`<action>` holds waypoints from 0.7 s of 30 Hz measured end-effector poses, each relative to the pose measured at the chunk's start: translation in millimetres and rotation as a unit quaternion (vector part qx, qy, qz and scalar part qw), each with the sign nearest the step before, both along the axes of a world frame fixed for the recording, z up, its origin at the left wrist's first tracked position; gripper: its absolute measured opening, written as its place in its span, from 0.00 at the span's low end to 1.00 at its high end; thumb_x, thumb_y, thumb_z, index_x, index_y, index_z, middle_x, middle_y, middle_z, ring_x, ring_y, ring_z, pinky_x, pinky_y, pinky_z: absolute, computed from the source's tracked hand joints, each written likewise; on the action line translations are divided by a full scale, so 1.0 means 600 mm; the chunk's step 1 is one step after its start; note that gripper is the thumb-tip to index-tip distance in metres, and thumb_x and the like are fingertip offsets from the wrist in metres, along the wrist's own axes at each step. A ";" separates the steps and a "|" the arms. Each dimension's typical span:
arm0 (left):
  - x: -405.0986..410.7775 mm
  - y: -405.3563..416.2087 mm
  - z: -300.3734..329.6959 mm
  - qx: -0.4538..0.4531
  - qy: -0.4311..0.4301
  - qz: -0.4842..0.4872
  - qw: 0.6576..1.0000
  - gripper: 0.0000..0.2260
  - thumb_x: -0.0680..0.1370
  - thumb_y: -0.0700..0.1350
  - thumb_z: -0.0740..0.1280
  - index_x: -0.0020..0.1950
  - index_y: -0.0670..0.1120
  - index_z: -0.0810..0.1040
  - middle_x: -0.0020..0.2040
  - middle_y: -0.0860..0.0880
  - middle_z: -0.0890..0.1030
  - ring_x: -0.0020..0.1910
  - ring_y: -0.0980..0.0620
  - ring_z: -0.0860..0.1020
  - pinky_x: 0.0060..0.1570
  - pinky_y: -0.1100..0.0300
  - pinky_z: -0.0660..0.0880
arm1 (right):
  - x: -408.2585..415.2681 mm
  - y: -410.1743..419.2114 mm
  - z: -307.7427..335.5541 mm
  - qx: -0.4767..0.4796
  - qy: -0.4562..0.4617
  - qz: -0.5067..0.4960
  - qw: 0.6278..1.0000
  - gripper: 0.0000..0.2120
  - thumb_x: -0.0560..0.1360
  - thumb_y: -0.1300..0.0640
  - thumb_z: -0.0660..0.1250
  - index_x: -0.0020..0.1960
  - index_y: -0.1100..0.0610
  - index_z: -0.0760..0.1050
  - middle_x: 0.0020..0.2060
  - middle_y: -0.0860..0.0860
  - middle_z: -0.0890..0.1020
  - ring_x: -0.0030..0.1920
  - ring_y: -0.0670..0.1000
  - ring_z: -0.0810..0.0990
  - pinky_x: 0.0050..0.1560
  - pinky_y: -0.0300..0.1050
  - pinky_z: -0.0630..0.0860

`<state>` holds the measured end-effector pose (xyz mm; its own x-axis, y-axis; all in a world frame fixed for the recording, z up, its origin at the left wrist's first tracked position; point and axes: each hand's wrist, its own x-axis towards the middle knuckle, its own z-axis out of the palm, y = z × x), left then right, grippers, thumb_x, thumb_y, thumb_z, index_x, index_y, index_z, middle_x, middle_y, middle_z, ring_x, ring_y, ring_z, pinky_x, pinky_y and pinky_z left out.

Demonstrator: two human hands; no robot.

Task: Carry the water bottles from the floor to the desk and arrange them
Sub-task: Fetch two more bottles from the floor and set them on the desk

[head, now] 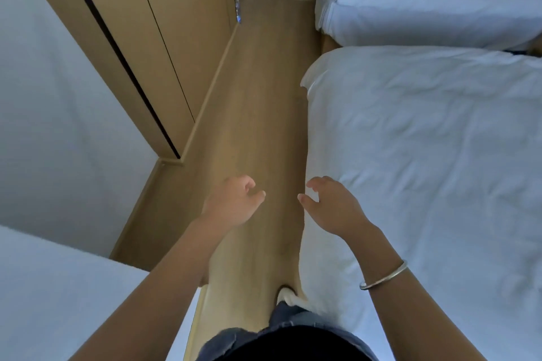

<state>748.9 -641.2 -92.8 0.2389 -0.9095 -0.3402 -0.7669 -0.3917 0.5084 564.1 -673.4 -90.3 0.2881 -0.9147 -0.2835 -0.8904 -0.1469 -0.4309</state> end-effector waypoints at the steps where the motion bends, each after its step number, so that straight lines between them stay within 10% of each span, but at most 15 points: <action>1: 0.003 -0.030 0.000 -0.003 0.000 0.006 1.000 0.17 0.77 0.54 0.63 0.61 0.48 0.75 0.59 0.50 0.77 0.57 0.49 0.75 0.54 0.58 0.71 | 0.001 -0.033 0.002 -0.002 0.008 0.006 1.000 0.19 0.79 0.47 0.57 0.64 0.57 0.70 0.60 0.53 0.74 0.61 0.53 0.73 0.61 0.48 0.72; 21: 0.210 -0.615 -0.007 -0.007 0.013 -0.014 1.000 0.16 0.76 0.54 0.64 0.59 0.46 0.76 0.56 0.48 0.79 0.55 0.48 0.77 0.54 0.56 0.72 | 0.198 -0.589 0.002 0.016 0.010 -0.029 0.999 0.19 0.78 0.50 0.59 0.62 0.61 0.71 0.58 0.56 0.75 0.59 0.57 0.74 0.60 0.51 0.72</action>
<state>874.6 -1010.4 -96.8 0.2056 -0.9202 -0.3330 -0.7641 -0.3636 0.5329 682.8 -1026.6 -89.2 0.2297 -0.9199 -0.3178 -0.9052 -0.0820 -0.4169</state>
